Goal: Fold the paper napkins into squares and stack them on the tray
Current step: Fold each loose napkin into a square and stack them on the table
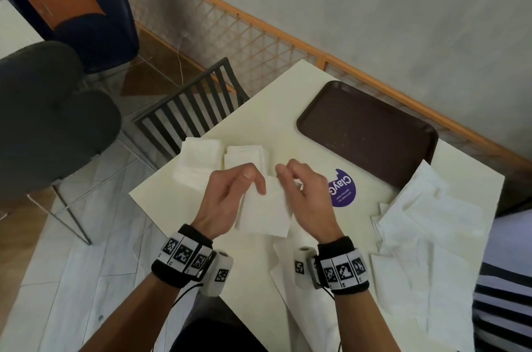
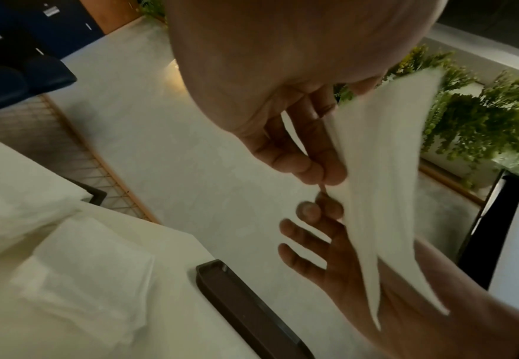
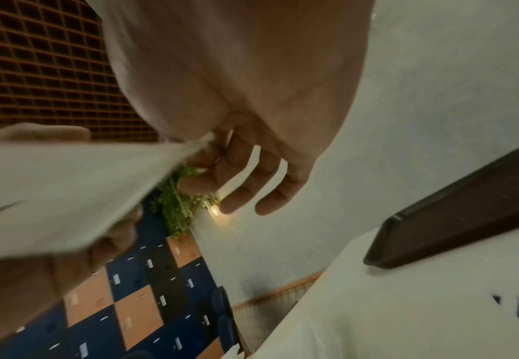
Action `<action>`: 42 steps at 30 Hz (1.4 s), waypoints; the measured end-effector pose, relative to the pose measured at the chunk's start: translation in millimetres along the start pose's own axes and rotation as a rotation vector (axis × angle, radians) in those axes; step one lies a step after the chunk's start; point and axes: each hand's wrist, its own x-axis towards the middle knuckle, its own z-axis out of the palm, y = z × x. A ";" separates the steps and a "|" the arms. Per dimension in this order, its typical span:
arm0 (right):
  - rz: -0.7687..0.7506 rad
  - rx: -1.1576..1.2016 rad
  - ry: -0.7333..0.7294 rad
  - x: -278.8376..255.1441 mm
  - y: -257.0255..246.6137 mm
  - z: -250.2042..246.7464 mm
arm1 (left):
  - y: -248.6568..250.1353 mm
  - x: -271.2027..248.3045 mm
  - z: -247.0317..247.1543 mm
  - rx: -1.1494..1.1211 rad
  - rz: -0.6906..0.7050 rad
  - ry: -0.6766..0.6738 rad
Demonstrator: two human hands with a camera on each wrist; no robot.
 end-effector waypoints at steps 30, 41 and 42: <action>0.427 -0.660 -0.474 -78.1 120.6 -34.0 | -117.7 -72.1 85.5 0.674 -0.296 -0.378; 0.298 -0.241 -0.118 -103.9 126.9 -44.4 | -110.2 -77.7 87.8 0.454 -0.131 -0.248; 0.275 -0.177 -0.082 -101.0 117.9 -51.2 | -102.6 -74.1 83.1 0.418 -0.095 -0.255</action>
